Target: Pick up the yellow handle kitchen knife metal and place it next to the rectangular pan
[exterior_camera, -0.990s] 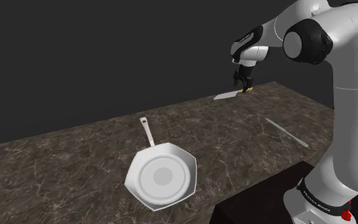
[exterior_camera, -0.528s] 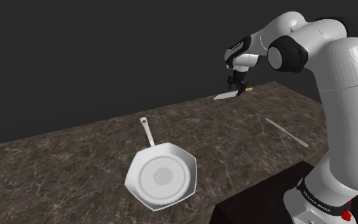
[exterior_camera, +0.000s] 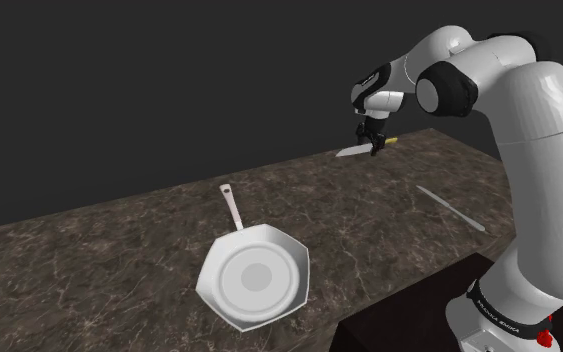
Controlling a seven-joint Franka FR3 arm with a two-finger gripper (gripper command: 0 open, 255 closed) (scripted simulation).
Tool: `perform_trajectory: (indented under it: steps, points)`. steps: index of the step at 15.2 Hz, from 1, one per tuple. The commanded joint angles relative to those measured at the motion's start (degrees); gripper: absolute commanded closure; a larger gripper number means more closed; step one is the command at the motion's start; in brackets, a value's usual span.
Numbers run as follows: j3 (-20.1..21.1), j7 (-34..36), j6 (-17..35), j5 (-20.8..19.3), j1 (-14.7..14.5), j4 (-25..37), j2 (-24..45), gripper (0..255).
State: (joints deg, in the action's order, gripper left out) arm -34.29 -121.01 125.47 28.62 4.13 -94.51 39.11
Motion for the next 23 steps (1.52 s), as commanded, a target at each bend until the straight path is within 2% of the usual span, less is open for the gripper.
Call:
perform_trajectory:
  steps: [1,3,4,13,23]
  points:
    - [0.02,0.00,0.04,0.02,0.00,0.00,0.03,0]
    - [0.01,0.00,0.03,0.02,0.00,0.00,0.02,0]
    - [0.01,0.00,0.03,0.02,0.00,0.00,0.02,255]
    - [-0.11,-0.06,0.02,0.13,-0.10,-0.02,0.06,255]
    - [-2.32,1.69,-5.12,-2.63,-1.40,1.45,-4.01,255]
